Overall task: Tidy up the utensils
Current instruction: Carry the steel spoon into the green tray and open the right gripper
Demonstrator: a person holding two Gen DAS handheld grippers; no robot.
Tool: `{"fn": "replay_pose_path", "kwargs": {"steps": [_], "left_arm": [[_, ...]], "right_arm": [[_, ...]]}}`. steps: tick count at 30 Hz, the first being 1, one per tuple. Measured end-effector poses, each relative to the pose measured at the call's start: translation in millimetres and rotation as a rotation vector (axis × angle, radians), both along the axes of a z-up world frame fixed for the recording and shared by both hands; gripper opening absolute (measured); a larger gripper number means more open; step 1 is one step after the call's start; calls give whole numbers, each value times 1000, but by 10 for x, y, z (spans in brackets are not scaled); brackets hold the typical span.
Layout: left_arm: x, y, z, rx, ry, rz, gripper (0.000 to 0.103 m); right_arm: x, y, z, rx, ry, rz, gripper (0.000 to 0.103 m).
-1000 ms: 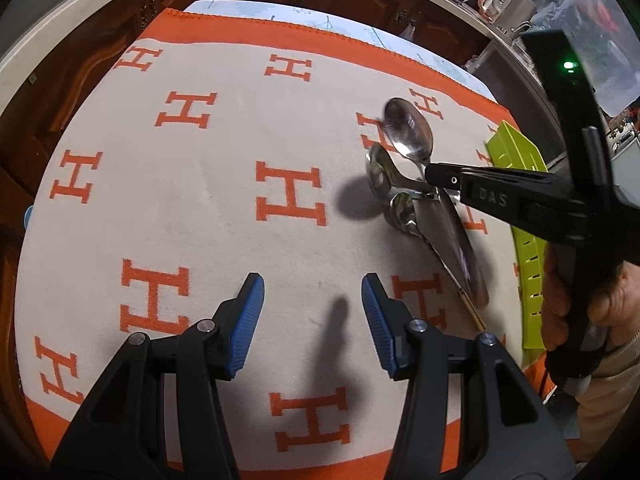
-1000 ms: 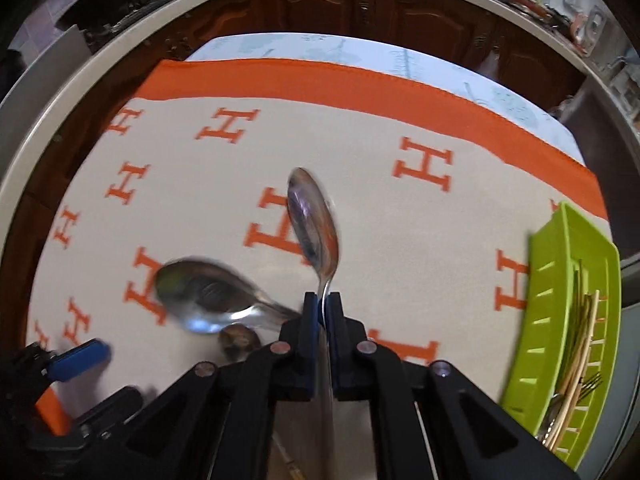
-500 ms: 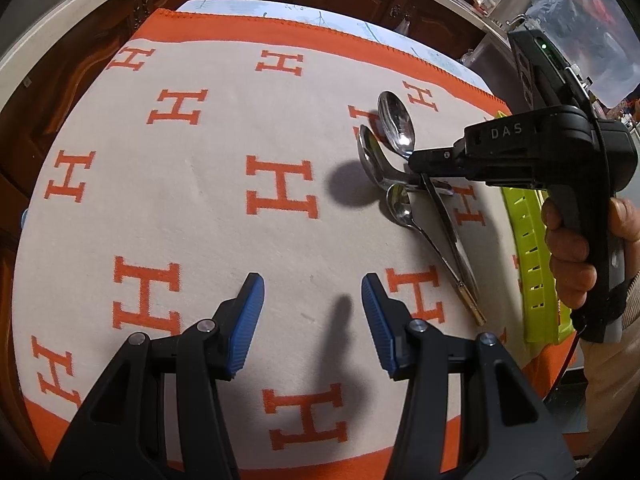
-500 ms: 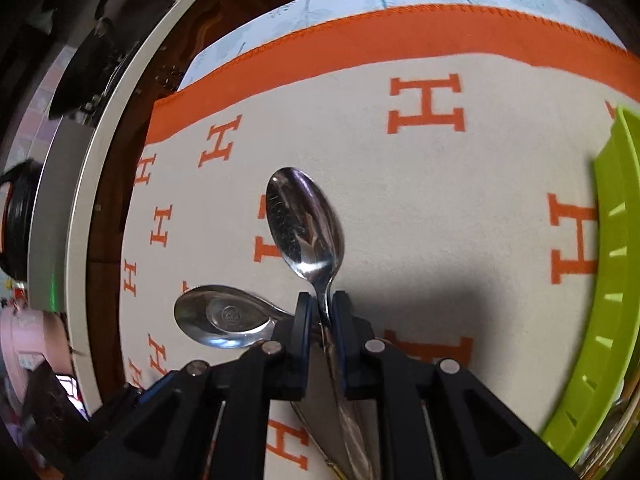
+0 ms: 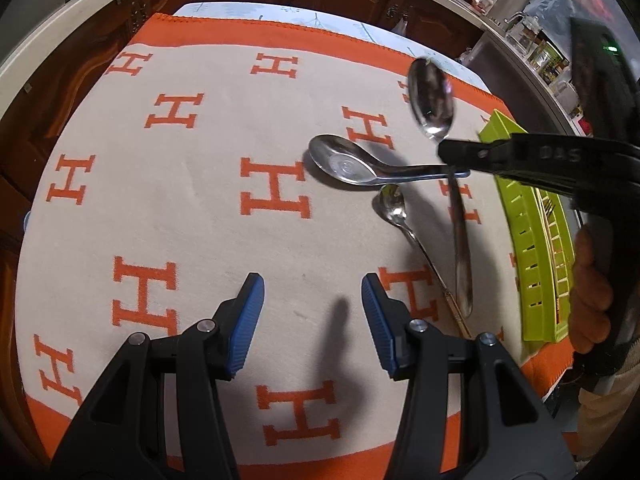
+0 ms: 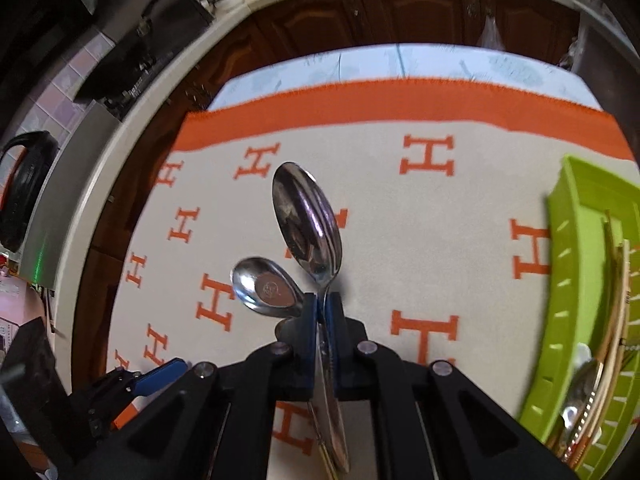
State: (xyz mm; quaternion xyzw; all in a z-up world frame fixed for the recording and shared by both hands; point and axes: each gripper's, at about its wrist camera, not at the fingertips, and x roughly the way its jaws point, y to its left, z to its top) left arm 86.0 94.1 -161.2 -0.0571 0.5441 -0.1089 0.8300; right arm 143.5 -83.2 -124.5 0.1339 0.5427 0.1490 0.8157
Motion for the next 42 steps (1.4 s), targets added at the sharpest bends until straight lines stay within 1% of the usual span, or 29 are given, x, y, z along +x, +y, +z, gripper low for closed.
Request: {"fn": "replay_pose_path", "kwargs": {"steps": [2,6,13,15,17,24,28,32,34,36,38,39,42], "left_arm": [[-19,-26,17,3,-5,-7,48],[-49,-70,44,10,-10,-16,48],[-129,-191,126,25,-17,-45,47],[-144,-228,155,33,-22,-55,47],[-169,-281,188,38,-29,-66,47],[-192,-507,295,51,-46,-113,47],[-223,-643,345,55,-55,-140,47],[-256,-745,365,61,-58,-164,48],[-264,-773,363,64,-58,-172,47],[-271,-785,355,66,-52,-174,47],[-264,-779,345,69,-49,-174,47],[-262,-774,341,71,-49,-172,47],[-237,-738,329,74,-46,-160,48]], "right_arm": [[-79,-80,79,17,-24,-19,2],[-225,-273,164,74,-46,-66,2],[-510,-644,296,144,-55,-163,2],[-635,-807,414,178,-69,-199,2],[-731,-942,521,191,-86,-226,2],[-1156,-1396,935,196,-156,-317,2],[-1365,-1582,1077,197,-176,-342,2],[-1510,-1688,1203,157,-185,-347,2],[-1533,-1727,1190,142,-173,-346,2],[-1511,-1736,1117,122,-137,-334,2],[-1424,-1728,968,129,-74,-314,2],[-1392,-1719,917,127,-56,-309,2],[-1241,-1698,716,94,3,-320,2]]}}
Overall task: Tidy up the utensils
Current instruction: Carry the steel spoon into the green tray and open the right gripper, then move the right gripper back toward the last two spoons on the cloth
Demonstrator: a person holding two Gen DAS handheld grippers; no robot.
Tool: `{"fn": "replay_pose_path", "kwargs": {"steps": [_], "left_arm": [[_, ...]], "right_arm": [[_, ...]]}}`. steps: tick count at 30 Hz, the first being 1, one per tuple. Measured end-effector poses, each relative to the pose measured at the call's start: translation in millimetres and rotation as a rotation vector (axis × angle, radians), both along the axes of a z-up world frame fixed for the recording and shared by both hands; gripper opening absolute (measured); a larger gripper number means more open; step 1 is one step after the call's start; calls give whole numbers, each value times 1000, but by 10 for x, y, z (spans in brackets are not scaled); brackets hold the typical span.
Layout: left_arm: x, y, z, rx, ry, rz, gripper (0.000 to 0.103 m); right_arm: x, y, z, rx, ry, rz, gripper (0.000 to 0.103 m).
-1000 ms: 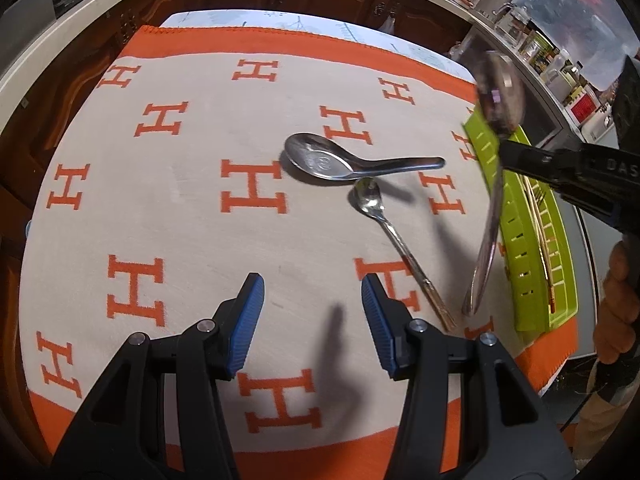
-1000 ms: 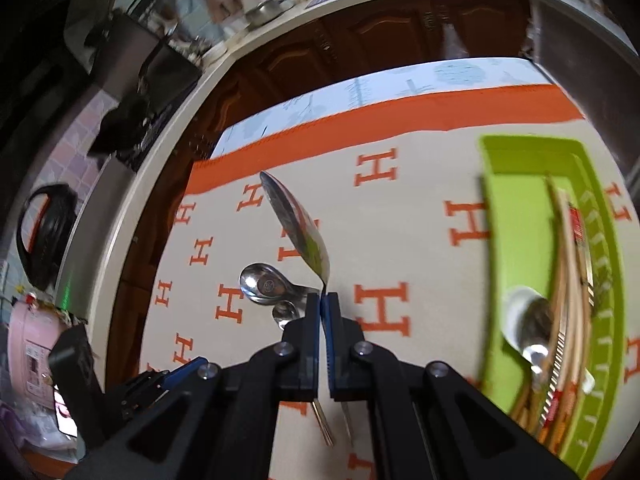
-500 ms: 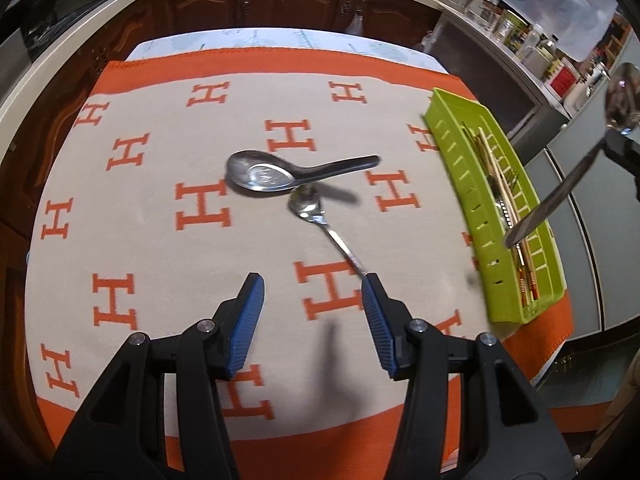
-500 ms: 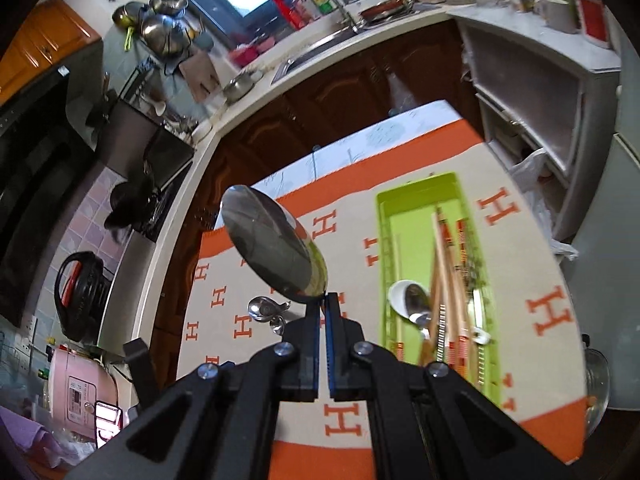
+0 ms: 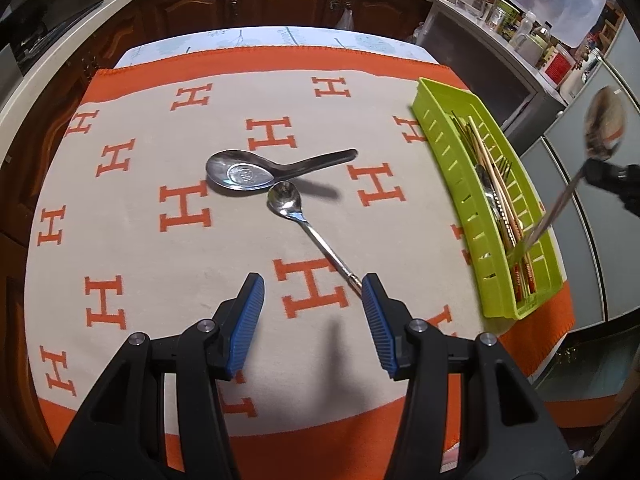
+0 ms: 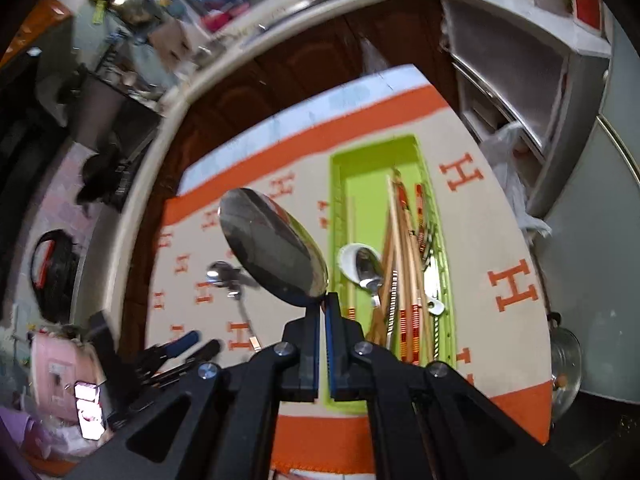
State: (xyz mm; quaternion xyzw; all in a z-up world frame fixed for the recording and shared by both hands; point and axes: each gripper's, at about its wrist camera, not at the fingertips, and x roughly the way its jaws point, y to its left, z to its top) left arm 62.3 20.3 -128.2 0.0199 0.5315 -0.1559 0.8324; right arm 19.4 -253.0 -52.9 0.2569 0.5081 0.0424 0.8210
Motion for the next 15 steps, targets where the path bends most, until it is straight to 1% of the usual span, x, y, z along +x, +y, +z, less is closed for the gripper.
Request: {"fn": "replay_pose_path", "kwargs": {"steps": [4,7,11,15], "left_arm": [[44,51,-15,7,3,14,47],[90,79,-24,8,7,25,47],[150,102,-23,6,9,33,47],[192,102,-28,7,12,34,47]], "right_arm": [[222,-20,-200,-21,48,-41,4],[346,-50,-269,-22,42,-75,4],[432,-68,-265,-9,31,-95,4],[453,-2,-236,-23,5,-75,4]]}}
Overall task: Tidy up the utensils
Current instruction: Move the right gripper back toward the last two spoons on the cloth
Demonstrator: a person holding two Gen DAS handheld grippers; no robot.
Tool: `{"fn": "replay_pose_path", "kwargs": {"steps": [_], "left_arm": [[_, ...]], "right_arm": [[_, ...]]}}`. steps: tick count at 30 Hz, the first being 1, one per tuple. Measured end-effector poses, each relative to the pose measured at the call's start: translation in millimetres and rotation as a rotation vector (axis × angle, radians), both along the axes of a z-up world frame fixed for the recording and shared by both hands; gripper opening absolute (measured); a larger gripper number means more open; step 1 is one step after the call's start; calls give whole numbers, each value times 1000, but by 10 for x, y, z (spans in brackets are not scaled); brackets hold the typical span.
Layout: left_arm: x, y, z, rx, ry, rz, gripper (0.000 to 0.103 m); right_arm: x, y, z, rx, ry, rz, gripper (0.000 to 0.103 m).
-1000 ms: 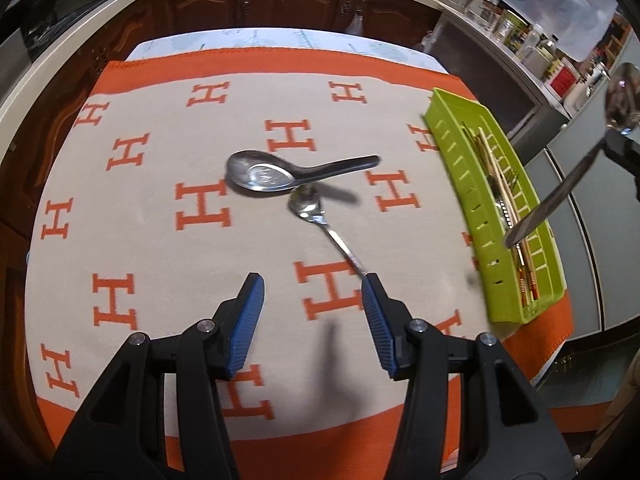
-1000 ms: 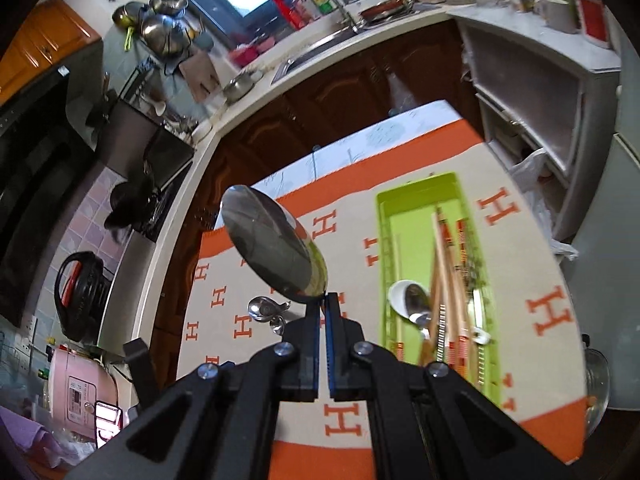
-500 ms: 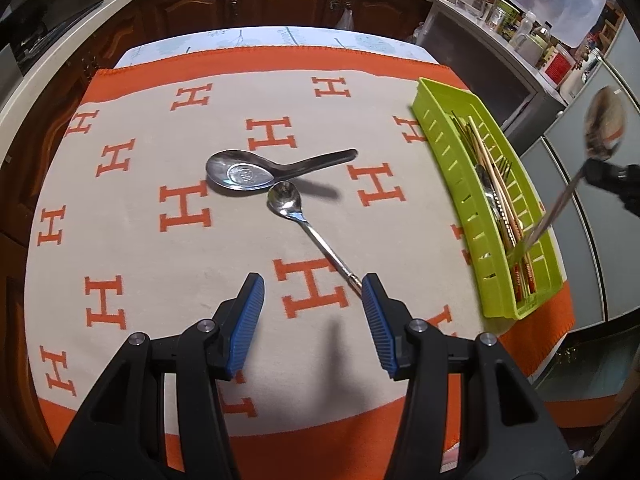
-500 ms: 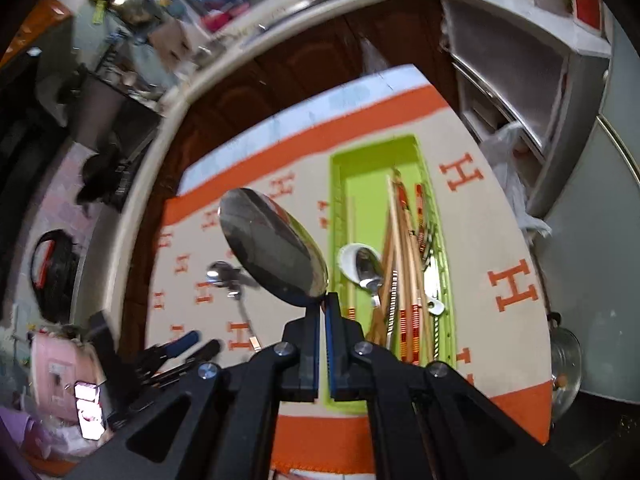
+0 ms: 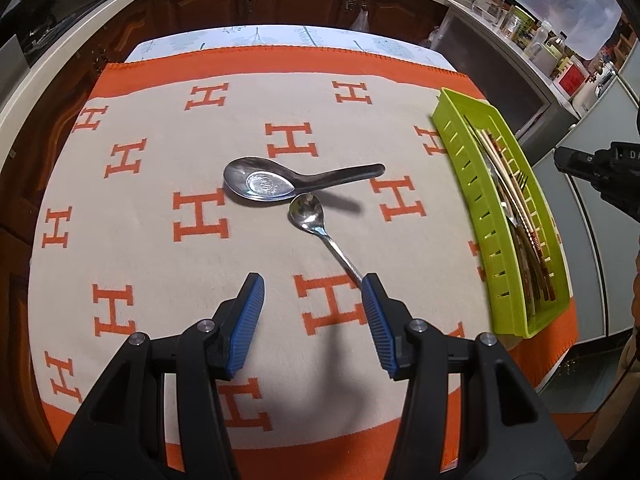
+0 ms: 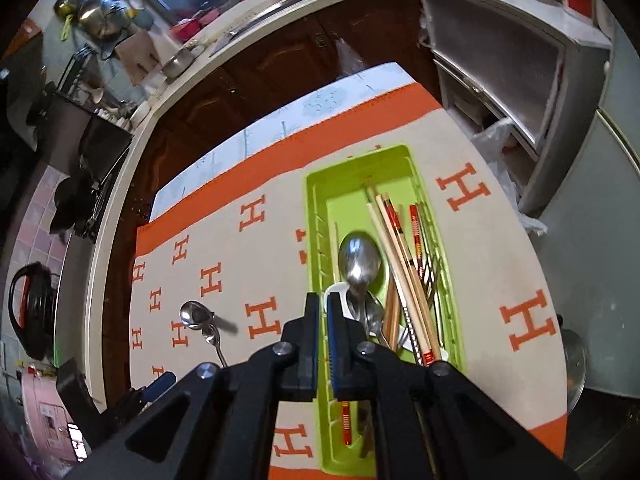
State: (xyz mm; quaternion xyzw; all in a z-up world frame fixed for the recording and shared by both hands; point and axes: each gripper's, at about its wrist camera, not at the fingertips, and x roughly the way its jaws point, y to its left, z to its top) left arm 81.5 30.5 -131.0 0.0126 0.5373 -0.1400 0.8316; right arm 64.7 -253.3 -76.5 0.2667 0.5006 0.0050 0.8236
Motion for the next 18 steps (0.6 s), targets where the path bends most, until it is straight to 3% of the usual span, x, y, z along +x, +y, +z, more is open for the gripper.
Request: {"fn": "replay_pose_path", "kwargs": {"steps": [7,18], "left_arm": [[28,16,-25,0,7,4,48],[61,161,-52,-12,17,45,47]], "right_arm": [[38,213,-109,8,20,71,4],[68,861,-309,27,52,276,5]]}}
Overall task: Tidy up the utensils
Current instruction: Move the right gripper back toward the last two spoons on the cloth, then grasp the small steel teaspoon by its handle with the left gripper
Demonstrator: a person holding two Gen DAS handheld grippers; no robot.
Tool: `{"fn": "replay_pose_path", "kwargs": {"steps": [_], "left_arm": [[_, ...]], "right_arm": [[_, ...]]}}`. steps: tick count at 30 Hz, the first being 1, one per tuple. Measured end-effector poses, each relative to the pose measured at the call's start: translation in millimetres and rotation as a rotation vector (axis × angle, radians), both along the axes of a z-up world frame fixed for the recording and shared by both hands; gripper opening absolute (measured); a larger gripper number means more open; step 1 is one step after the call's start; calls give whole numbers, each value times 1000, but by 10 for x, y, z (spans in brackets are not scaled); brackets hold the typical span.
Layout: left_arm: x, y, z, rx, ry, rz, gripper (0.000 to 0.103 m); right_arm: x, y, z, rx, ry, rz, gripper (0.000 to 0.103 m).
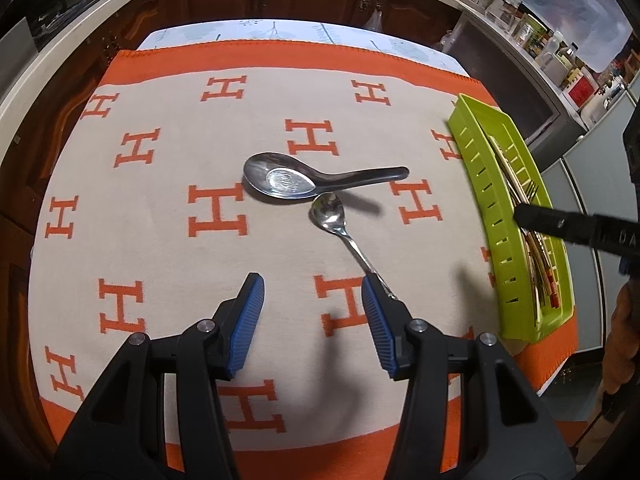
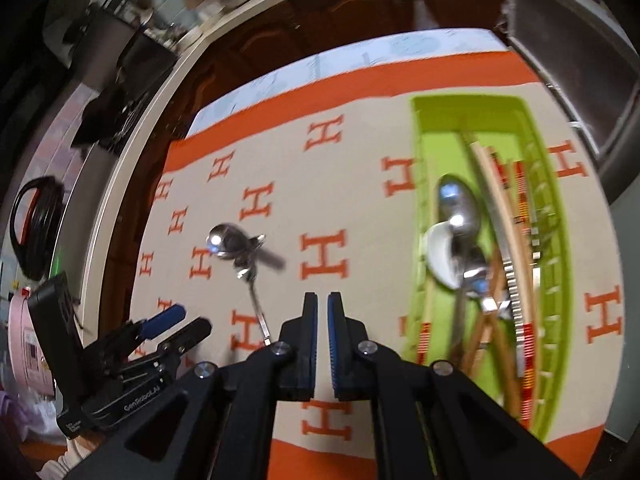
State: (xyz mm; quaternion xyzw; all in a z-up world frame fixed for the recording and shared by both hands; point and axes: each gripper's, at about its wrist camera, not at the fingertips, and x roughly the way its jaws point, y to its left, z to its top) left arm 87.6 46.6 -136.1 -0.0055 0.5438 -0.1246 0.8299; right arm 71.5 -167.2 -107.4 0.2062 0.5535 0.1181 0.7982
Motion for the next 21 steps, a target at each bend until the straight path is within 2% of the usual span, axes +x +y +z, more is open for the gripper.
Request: {"fn": "replay_pose_path", "kwargs": {"steps": [7,11,16,18,21], "left_arm": [[51,47,-68,-25,26,17,48],[123,50,-131,-93,64,23,47],[255,-3,-247,-176,136,33,47],[323,-83,-301,-178,170,33,47],[412,-229,-366,-157,210,34,40]], "right_arm": [[97,232,-18,10,-2,59,6],[174,265,-24,30,-7,55,11],[223,255,-66,56,-7,27,12],[229,214,-89,62,-4,3,12],[229,146,-100,70,-7,-28,12]]}}
